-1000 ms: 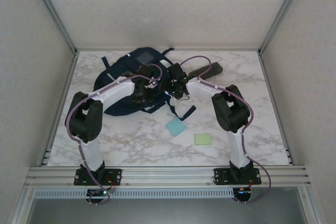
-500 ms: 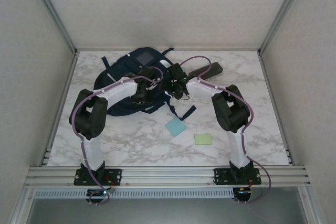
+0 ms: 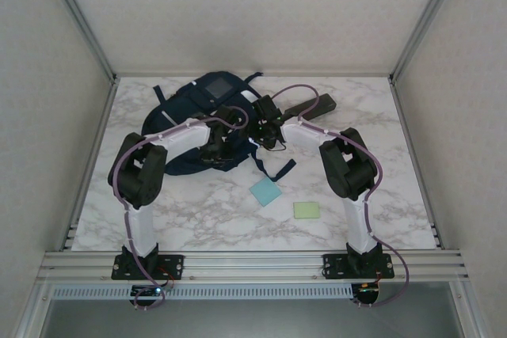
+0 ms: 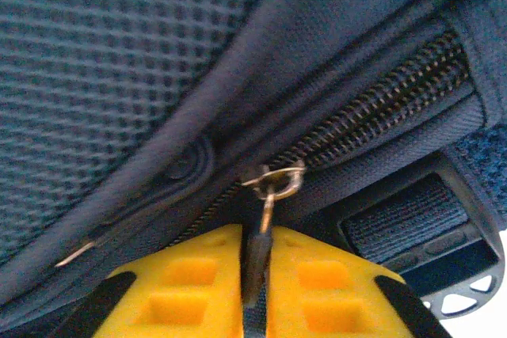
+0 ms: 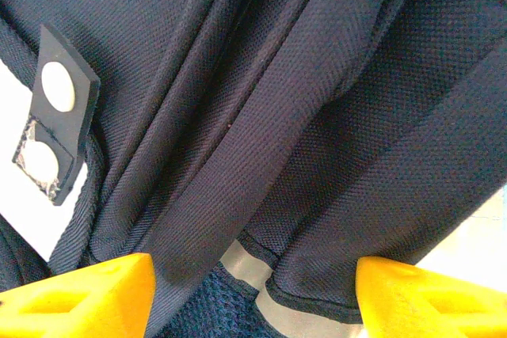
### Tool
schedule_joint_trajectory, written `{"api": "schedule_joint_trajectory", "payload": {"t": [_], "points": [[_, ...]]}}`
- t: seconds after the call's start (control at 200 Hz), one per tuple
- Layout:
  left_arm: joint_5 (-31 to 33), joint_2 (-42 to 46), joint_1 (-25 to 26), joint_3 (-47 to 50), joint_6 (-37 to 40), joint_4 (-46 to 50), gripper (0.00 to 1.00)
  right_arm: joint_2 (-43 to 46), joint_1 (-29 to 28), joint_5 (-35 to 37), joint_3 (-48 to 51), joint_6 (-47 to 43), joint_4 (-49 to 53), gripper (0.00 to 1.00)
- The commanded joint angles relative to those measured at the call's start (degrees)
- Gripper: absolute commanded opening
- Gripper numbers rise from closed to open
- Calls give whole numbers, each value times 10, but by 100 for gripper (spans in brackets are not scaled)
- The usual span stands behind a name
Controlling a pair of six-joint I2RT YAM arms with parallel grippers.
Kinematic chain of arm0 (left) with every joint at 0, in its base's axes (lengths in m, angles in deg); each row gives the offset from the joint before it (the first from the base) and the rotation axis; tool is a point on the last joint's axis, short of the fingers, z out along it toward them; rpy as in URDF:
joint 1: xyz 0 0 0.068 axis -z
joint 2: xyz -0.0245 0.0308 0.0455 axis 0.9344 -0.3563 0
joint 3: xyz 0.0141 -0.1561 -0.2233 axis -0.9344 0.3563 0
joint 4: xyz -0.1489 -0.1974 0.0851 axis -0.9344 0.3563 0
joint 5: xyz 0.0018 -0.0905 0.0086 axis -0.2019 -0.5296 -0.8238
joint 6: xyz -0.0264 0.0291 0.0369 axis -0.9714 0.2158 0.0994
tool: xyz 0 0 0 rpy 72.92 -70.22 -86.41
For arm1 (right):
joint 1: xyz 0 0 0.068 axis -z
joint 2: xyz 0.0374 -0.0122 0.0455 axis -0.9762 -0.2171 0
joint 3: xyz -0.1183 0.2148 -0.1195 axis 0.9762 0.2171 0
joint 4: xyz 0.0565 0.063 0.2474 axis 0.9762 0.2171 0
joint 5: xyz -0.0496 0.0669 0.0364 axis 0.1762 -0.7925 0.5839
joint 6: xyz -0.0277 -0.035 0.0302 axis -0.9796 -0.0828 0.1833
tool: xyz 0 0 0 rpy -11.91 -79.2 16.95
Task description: Pack the student bag
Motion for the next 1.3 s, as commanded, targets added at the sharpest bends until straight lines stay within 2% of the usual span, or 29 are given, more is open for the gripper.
{"api": "schedule_joint_trajectory", "payload": {"t": [0.0, 0.055, 0.225, 0.325, 0.385, 0.496, 0.686, 0.746, 0.786, 0.826, 0.876, 0.911, 1.066, 1.296], "points": [[-8, -11, 6, -5, 10, 40, 6, -14, -3, -15, -6, -1, 18, 68], [3, -9, 5, -12, 16, 43, 0, -10, -3, -15, -6, -3, 21, 68], [22, 15, -1, -24, 29, 47, 0, 20, -3, -25, 1, -3, 27, 69], [16, 43, -11, -24, 32, 41, 0, 38, -3, -31, 11, -3, 38, 73], [1, 57, -18, -23, 35, 36, 0, 43, -3, -49, 18, 8, 37, 79], [-42, 72, -23, -21, 46, 25, 0, 43, -4, -97, 54, 54, -37, 98], [-56, 86, -24, -9, 46, 22, 0, -4, -8, -128, 51, 123, -115, 97], [-51, 90, -25, -2, 45, 22, 0, -19, -9, -128, 44, 128, -127, 87], [-45, 91, -27, 3, 45, 24, 0, -23, -9, -126, 44, 131, -142, 73], [-37, 92, -30, 8, 43, 30, 0, -25, -8, -119, 42, 130, -144, 54], [-23, 93, -36, 14, 43, 40, 0, -23, -6, -104, 36, 120, -135, 24], [-12, 94, -43, 19, 43, 49, 0, -22, -5, -92, 30, 108, -119, 0], [25, 111, -79, 41, 55, 90, 0, -17, 7, -54, 12, 55, -80, 0], [127, 149, -118, 53, 89, 176, 0, -33, 18, -3, -62, -43, -7, 0]]}}
